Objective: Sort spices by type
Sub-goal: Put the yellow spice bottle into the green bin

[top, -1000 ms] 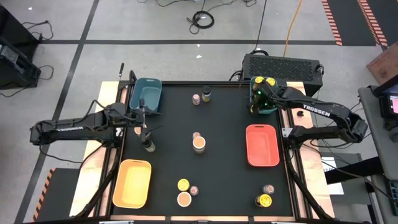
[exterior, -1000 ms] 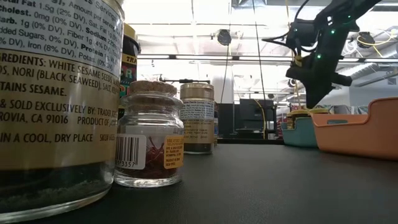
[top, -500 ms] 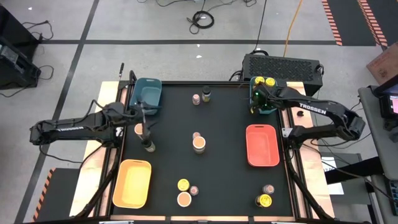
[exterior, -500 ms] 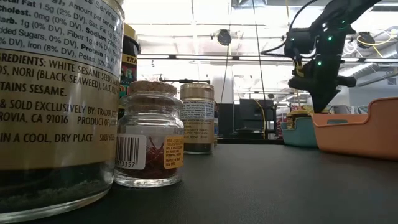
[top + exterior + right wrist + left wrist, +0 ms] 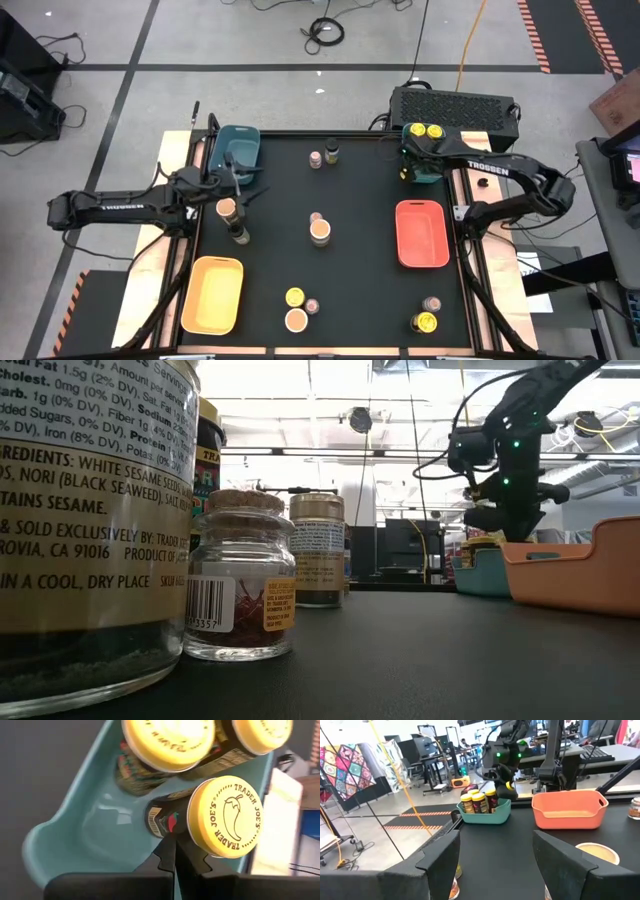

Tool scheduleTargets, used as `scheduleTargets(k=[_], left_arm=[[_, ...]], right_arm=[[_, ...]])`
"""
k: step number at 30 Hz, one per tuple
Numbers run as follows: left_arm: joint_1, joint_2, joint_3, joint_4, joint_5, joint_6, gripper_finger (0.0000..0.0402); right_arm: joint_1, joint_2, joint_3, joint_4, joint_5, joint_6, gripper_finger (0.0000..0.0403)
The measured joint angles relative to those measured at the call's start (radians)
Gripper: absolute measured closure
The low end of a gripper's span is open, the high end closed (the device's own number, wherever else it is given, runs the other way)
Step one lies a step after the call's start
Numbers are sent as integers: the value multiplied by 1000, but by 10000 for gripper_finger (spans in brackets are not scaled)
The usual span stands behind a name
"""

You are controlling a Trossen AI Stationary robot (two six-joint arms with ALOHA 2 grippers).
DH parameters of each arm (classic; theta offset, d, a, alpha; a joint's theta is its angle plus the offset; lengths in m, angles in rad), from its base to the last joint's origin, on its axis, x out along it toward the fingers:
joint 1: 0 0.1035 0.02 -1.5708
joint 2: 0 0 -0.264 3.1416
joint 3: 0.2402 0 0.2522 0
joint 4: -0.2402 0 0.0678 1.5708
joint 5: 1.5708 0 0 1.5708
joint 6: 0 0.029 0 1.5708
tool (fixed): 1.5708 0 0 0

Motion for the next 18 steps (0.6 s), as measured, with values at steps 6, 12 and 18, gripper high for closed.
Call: scheduleTargets(k=[6, 12, 18], left_arm=[[1, 0, 0, -3, 0, -3, 150], [1, 0, 0, -4, 1, -3, 150], [1, 0, 0, -6, 2, -3, 150]], right_arm=[[-15, 40, 0, 58, 60, -2, 403], [-32, 92, 0, 122, 86, -27, 403], [-23, 93, 0, 133, 29, -43, 403]])
